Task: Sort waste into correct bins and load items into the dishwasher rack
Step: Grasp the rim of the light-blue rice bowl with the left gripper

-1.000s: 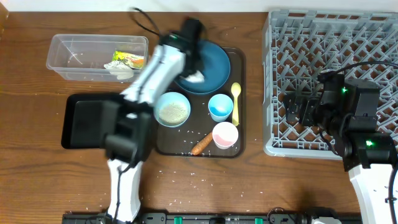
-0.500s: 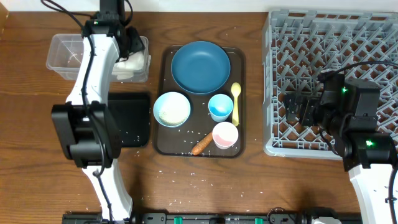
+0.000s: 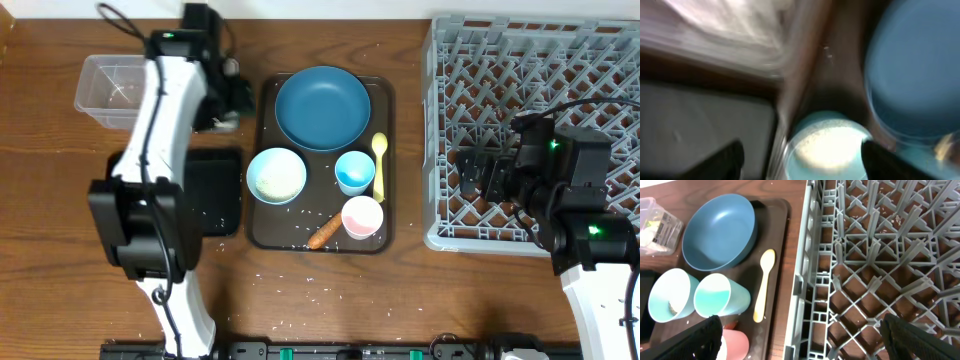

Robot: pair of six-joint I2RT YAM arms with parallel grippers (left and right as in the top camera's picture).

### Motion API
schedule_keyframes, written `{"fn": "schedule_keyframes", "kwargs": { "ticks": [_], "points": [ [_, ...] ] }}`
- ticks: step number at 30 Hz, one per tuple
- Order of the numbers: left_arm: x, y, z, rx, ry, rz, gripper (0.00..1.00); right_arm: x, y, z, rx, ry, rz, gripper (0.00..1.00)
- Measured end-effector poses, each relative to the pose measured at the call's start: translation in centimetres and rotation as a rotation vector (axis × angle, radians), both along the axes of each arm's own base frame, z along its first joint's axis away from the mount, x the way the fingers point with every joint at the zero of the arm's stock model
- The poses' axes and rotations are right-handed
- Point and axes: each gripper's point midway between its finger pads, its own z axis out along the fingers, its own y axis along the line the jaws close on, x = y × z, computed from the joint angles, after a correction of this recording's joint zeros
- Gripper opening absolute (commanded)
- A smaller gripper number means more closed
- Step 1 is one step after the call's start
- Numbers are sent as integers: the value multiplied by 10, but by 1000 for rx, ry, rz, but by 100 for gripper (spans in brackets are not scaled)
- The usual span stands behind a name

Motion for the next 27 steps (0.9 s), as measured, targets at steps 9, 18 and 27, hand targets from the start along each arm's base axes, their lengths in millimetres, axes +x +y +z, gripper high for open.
{"fn": "schedule_keyframes", "kwargs": {
  "ticks": [9,18,27],
  "points": [
    [-65,-111,-51,-13,116,-334,67,0,0,0,0,0,0,99],
    [-77,-121,-90,-19,112,-367,60,0,0,0,0,0,0,99],
    [-83,-118,-111,-19,113,-365,38,0,0,0,0,1,0,99]
  ]
}}
